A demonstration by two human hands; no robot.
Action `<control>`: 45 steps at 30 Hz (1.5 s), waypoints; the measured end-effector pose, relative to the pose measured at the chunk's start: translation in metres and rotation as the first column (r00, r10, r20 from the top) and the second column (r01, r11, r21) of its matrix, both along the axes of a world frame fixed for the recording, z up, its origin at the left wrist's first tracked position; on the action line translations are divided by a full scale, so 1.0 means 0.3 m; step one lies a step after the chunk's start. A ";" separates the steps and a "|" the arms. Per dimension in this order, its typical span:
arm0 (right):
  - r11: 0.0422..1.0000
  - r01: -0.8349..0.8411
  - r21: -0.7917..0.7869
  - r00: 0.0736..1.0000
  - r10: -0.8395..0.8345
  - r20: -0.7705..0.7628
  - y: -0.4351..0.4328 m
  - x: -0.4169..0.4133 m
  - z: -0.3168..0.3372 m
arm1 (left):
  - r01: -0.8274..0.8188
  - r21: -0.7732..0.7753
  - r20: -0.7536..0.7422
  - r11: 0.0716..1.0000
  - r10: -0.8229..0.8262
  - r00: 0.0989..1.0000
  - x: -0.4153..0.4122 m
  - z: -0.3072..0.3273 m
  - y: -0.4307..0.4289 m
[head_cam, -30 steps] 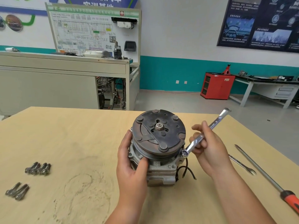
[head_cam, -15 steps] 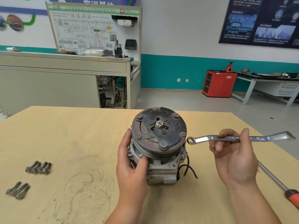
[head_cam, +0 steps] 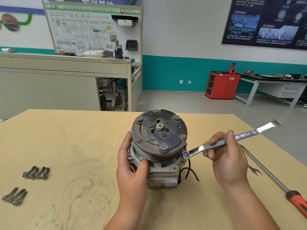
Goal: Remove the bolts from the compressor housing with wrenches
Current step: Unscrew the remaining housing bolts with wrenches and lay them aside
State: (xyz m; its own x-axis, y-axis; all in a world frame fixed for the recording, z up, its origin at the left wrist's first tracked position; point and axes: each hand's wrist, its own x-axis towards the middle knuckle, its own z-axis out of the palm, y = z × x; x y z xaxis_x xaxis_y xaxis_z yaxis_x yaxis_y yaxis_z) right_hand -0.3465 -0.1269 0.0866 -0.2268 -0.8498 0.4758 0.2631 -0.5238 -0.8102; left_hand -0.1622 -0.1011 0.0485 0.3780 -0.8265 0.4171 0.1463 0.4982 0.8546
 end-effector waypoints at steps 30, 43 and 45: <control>0.991 0.135 0.001 0.986 -0.135 -0.099 0.338 0.111 -0.065 | -0.022 -0.019 0.012 1.000 0.022 1.000 -0.006 -0.002 0.003; 0.972 0.225 0.067 0.957 -0.207 -0.205 0.333 0.121 -0.033 | -0.008 -0.035 -0.014 0.999 0.008 1.000 -0.005 0.002 0.007; 0.974 0.209 0.092 0.966 -0.191 -0.172 0.308 0.077 -0.025 | -0.007 -0.031 -0.014 1.000 0.006 1.000 -0.004 0.003 0.007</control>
